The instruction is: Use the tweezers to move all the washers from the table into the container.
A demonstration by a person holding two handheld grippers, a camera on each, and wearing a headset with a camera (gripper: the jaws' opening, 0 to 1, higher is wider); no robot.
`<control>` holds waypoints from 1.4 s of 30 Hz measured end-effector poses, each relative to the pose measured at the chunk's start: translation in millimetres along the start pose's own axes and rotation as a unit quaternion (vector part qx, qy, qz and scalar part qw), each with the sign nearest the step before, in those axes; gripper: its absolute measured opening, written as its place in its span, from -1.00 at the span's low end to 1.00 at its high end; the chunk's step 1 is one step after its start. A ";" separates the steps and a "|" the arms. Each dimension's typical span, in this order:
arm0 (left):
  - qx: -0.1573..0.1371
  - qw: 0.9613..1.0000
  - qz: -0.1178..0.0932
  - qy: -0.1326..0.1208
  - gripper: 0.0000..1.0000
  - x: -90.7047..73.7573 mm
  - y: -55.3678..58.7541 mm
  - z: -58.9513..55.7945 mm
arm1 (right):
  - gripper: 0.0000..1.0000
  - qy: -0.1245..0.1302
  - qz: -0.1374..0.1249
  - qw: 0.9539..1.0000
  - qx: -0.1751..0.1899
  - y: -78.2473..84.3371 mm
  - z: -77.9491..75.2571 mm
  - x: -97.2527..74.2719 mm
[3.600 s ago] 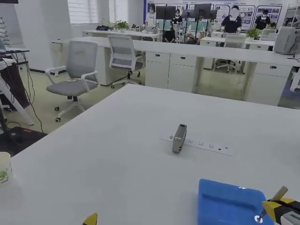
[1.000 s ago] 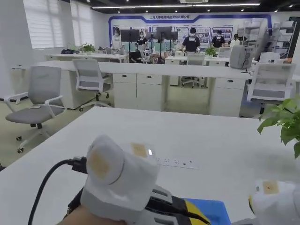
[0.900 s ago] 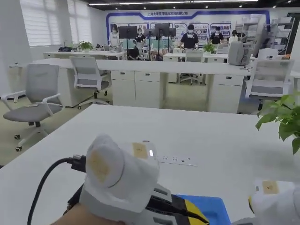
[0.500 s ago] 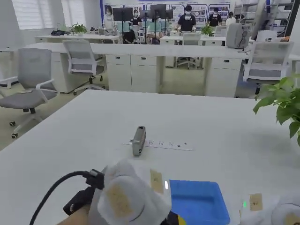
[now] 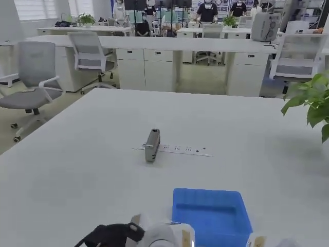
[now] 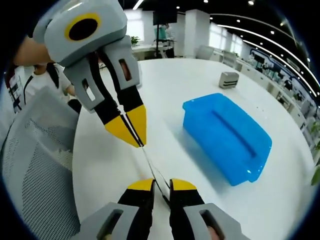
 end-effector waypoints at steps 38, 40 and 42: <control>-0.279 0.950 -0.026 -0.139 0.27 -68.6 26.3 -6.2 | 0.98 0.219 -0.227 0.922 0.227 17.2 67.6 -128.8; -0.304 0.936 -0.048 -0.172 0.51 -86.1 26.5 -12.0 | 0.98 0.215 -0.225 0.922 0.230 18.9 67.9 -128.4; -0.329 0.922 -0.066 -0.196 0.68 -99.0 26.2 -18.4 | 0.98 0.216 -0.223 0.922 0.229 19.8 68.6 -128.5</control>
Point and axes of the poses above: the centre of the closed fingertips' face, and the gripper's own axes: x roughly forward along the fingers, z roughly to its left, y roughly out of its underside, the point moved 9 cm from there along -x, roughly backward along the fingers, and after that the axes turned 8 degrees about -y, right-handed, at the moved point
